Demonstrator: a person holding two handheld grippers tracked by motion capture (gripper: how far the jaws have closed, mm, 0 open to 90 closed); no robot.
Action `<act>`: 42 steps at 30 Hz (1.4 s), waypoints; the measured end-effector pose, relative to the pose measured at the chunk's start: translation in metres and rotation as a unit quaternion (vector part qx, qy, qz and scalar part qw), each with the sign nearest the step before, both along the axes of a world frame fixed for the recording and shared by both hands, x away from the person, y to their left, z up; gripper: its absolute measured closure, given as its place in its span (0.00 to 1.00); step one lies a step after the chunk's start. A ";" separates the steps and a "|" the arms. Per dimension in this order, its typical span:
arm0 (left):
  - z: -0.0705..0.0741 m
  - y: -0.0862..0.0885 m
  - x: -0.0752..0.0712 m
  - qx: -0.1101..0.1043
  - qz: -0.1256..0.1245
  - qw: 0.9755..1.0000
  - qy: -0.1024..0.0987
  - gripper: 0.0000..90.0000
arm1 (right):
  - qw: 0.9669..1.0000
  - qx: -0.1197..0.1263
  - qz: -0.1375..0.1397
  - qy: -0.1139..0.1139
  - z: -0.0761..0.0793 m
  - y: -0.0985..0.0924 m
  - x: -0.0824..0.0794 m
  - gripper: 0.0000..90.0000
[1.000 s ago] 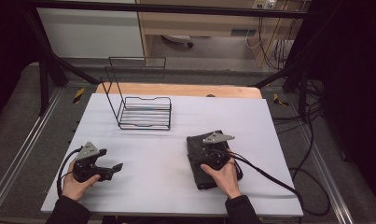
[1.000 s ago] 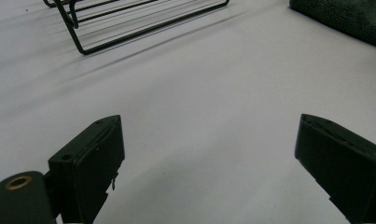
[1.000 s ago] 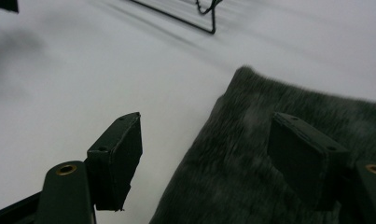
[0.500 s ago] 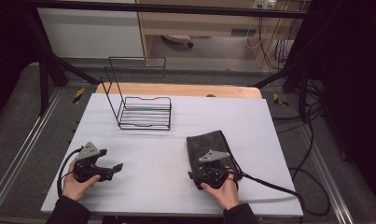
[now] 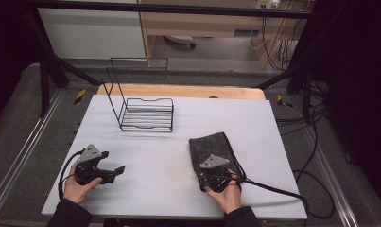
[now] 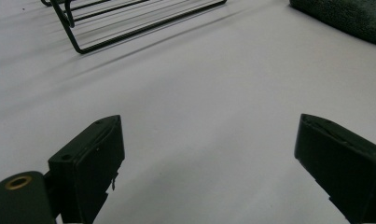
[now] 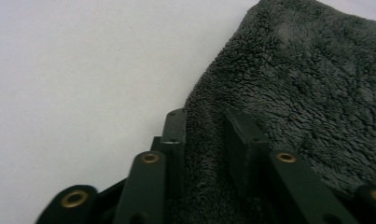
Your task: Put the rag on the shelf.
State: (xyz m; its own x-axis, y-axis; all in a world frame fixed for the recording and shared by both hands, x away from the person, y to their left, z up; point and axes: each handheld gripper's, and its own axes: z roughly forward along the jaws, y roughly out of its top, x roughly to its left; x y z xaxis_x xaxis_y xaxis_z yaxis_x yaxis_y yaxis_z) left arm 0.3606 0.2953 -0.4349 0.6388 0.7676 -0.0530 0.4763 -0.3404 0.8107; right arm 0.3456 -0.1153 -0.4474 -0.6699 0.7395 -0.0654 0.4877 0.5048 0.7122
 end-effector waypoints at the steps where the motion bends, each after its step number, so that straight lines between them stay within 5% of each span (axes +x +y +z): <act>1: 0.000 0.000 0.000 0.000 0.000 1.000 0.000 0.09 | 1.000 -0.002 -0.001 0.000 0.001 -0.001 0.000 0.87; 8: 0.001 0.001 0.000 -0.001 0.000 1.000 -0.001 0.09 | 1.000 0.014 -0.006 0.004 0.004 -0.002 0.002 0.94; 18: 0.000 0.001 0.001 -0.002 0.002 1.000 0.000 0.10 | 0.992 0.125 0.010 0.031 0.020 0.000 0.005 0.95; 42: 0.001 0.002 0.001 -0.002 0.003 1.000 0.000 0.09 | 0.988 0.145 0.050 0.036 0.017 0.075 -0.001 0.94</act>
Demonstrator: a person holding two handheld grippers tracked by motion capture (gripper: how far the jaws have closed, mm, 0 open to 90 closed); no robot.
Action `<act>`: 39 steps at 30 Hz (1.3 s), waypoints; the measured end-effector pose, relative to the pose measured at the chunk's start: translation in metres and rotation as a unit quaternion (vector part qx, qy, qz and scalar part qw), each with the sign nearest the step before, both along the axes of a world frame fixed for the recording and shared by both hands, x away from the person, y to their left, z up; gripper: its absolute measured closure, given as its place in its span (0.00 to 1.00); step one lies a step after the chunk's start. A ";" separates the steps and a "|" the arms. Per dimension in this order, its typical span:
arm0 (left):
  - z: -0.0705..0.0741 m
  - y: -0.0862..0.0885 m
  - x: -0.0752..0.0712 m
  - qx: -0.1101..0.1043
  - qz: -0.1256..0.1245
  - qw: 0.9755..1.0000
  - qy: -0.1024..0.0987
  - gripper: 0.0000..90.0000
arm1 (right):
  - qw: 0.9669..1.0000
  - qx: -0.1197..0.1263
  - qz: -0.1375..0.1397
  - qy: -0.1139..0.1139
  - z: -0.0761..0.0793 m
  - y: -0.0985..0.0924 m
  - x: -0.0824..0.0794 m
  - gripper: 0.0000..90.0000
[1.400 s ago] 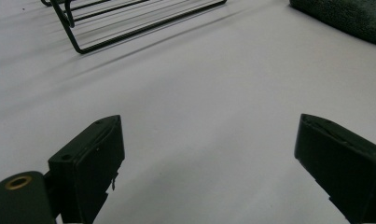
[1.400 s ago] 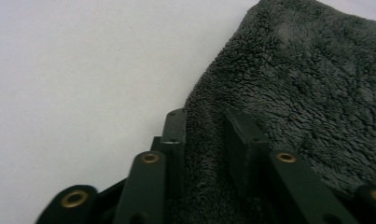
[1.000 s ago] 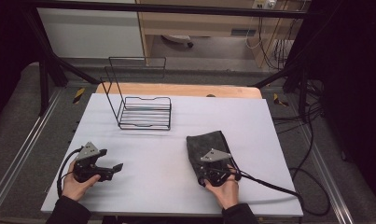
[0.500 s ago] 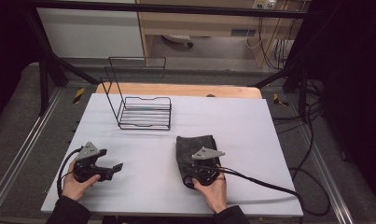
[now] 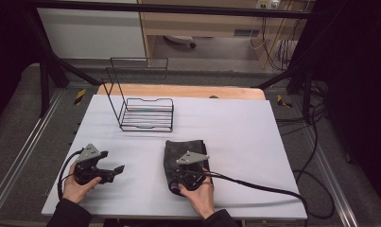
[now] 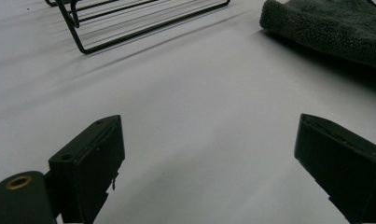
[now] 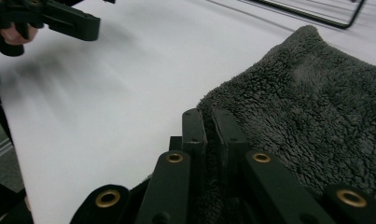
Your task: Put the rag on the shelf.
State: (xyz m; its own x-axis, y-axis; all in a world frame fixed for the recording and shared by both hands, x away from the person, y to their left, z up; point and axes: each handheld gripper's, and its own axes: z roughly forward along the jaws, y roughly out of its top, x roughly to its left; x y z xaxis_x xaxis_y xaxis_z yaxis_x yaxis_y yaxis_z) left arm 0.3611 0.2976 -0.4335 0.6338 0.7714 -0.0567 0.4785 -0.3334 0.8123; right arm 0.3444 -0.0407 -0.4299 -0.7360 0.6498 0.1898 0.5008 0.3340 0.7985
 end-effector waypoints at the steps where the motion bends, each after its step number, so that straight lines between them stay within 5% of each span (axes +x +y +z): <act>1: 0.000 0.000 0.000 0.000 0.000 1.000 0.000 0.09 | 1.000 -0.001 0.002 -0.001 0.000 0.003 0.000 0.94; 14: 0.000 0.000 0.000 -0.001 -0.001 1.000 0.001 0.09 | 1.000 0.002 0.013 0.015 -0.016 0.030 0.001 0.87; 17: 0.000 0.000 0.000 -0.002 -0.001 1.000 0.003 0.09 | 0.999 0.017 0.022 0.023 -0.016 0.031 0.001 0.77; 20: 0.000 0.000 0.000 -0.002 -0.001 1.000 0.003 0.09 | 0.999 0.023 0.025 0.003 -0.001 0.024 0.003 0.55; 22: 0.000 0.000 0.000 -0.003 0.000 1.000 0.004 0.09 | 1.000 0.018 0.024 -0.001 0.003 0.022 0.004 0.50; 23: 0.000 0.000 0.000 -0.003 0.002 1.000 0.005 0.09 | 1.000 0.006 0.022 -0.015 0.012 0.013 0.009 0.41; 30: 0.001 -0.002 0.002 -0.006 0.006 1.000 0.010 0.10 | 1.000 0.010 -0.010 -0.025 0.023 -0.027 0.029 0.15; 35: 0.003 -0.008 0.005 -0.005 0.005 1.000 0.011 0.10 | 1.000 -0.004 -0.017 -0.006 0.018 -0.060 0.041 0.10; 39: 0.006 -0.017 0.008 -0.005 0.000 1.000 0.012 0.10 | 1.000 0.007 -0.029 0.002 0.012 -0.084 0.046 0.08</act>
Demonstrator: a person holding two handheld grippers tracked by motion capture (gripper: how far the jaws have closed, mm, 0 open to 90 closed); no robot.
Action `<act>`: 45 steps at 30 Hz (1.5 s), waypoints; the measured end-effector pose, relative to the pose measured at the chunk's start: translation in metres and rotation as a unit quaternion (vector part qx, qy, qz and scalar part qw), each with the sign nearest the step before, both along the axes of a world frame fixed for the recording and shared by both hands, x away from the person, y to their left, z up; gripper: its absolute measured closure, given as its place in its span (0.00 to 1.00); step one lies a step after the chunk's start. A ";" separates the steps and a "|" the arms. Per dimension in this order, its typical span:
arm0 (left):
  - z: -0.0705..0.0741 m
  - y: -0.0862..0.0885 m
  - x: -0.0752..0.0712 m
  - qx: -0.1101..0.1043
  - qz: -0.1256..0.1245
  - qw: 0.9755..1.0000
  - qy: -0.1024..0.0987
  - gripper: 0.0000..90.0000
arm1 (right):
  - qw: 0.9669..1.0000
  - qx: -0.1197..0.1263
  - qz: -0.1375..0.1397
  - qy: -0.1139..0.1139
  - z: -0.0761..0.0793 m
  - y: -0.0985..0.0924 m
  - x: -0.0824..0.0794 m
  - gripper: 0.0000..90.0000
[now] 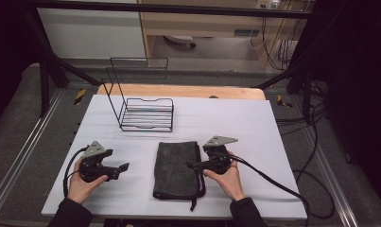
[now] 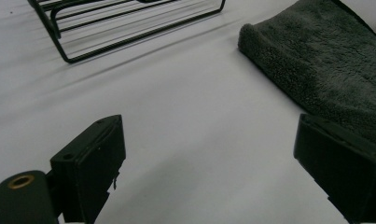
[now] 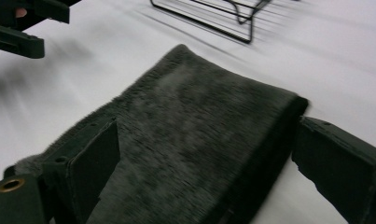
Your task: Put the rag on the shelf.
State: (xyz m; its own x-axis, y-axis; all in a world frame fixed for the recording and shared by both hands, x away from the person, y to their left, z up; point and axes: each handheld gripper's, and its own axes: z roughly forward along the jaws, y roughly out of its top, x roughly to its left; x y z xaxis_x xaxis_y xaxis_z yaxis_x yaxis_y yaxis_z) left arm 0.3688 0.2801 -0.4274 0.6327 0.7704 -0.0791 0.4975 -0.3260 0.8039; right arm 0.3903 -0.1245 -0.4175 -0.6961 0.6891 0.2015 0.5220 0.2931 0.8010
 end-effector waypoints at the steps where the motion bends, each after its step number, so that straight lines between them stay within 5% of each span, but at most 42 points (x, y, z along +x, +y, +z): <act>1: 0.001 -0.003 0.001 0.003 -0.001 1.000 0.000 0.10 | 1.000 0.000 0.000 0.000 0.000 0.000 0.000 0.08; 13: 0.011 -0.041 0.019 0.010 -0.008 1.000 0.004 0.11 | 1.000 0.005 -0.025 -0.003 -0.018 -0.048 -0.004 0.03; 27: 0.014 -0.083 0.052 0.002 0.003 1.000 0.025 0.14 | 0.999 -0.006 -0.032 -0.001 -0.021 -0.056 -0.010 0.02; 32: 0.013 -0.097 0.062 0.016 0.009 0.999 0.032 0.17 | 0.999 -0.006 -0.031 0.002 -0.021 -0.056 -0.010 0.02; 39: 0.006 -0.111 0.073 0.009 0.021 0.998 0.052 0.31 | 0.999 -0.003 -0.032 0.003 -0.021 -0.056 -0.009 0.02; 45: -0.007 -0.119 0.079 0.033 0.023 0.996 0.079 0.46 | 1.000 -0.001 -0.030 0.006 -0.021 -0.056 -0.010 0.02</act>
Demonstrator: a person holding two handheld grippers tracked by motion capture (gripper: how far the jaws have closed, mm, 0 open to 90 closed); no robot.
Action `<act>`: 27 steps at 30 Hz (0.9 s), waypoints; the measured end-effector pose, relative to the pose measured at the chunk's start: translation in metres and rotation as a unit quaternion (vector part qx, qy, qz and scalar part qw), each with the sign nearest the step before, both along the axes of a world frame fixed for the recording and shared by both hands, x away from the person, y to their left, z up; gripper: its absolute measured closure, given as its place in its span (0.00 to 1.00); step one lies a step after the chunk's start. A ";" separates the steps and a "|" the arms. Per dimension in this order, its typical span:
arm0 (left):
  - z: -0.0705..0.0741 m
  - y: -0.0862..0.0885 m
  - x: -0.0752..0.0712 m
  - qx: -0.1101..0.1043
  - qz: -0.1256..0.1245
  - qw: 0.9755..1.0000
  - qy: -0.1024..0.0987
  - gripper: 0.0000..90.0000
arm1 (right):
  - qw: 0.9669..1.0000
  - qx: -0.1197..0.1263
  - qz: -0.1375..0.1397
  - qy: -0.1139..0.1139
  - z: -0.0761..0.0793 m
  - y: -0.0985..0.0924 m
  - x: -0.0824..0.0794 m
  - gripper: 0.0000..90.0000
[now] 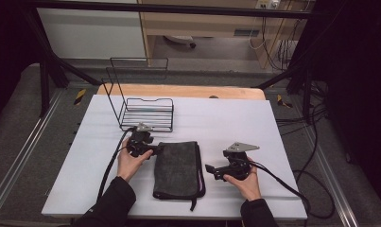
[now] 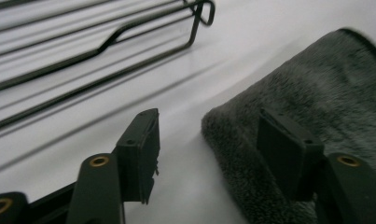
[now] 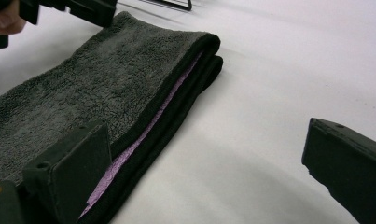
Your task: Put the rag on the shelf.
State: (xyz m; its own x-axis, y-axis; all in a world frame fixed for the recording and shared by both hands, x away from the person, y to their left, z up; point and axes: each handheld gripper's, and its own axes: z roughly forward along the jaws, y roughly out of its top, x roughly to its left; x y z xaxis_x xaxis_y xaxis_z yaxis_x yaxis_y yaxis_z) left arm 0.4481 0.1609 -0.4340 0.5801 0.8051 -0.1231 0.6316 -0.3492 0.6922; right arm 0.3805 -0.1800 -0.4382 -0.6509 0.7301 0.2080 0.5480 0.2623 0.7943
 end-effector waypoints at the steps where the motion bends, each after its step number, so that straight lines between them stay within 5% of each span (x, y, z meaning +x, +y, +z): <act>1: -0.002 0.000 0.001 0.000 0.001 1.000 0.004 0.49 | 1.000 0.000 0.000 0.000 0.000 0.000 0.000 0.02; 10: -0.010 -0.004 0.003 -0.024 0.000 0.999 0.031 0.68 | 1.000 0.004 -0.004 0.007 -0.001 0.001 0.003 0.03; 15: -0.010 -0.007 0.000 -0.027 0.001 0.999 0.035 0.76 | 1.000 0.021 -0.013 0.006 0.001 0.002 0.007 0.05; 27: -0.012 -0.011 -0.004 -0.023 0.003 0.999 0.024 0.85 | 0.999 0.015 -0.032 0.017 0.007 0.030 0.036 0.13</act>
State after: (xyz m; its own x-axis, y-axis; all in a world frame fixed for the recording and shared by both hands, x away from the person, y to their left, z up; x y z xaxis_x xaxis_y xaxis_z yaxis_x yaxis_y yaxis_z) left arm 0.4440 0.1501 -0.4462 0.5683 0.8010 -0.1882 0.6666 -0.3141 0.6760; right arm 0.4167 -0.1495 -0.4313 -0.5949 0.7635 0.2513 0.5894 0.2018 0.7822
